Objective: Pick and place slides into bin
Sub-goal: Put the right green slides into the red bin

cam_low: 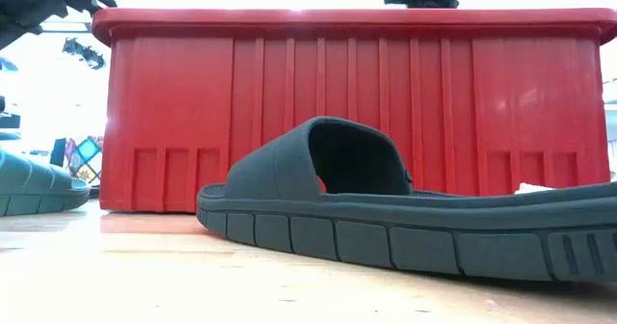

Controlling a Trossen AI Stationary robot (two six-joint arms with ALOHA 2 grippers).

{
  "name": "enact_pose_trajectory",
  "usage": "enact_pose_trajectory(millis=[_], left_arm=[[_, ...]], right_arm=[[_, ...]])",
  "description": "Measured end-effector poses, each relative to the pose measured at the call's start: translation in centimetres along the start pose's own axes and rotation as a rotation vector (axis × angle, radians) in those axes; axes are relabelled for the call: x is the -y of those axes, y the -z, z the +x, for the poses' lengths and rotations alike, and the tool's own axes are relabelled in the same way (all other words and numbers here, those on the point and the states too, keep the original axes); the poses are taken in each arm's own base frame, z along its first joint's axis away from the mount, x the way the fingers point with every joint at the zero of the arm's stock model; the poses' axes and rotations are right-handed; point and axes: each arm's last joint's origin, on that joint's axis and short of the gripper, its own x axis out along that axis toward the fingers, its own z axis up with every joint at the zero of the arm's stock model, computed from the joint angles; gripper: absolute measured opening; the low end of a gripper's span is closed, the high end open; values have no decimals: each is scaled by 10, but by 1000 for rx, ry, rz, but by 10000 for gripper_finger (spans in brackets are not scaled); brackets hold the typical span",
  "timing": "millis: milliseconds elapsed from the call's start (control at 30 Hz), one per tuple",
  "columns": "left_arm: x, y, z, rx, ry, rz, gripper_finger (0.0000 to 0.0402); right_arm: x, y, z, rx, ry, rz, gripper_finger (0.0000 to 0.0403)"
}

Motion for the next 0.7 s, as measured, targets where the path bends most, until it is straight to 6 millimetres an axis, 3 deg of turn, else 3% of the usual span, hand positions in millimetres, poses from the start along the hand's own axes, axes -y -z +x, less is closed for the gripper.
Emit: enact_pose_trajectory(millis=[233,700], left_arm=[[0,0,0,4,0,41,19],[0,-8,0,79,-7,201,12]], right_arm=[[25,32,39,-1,-122,7,9],[33,42,88,-102,-218,102,9]])
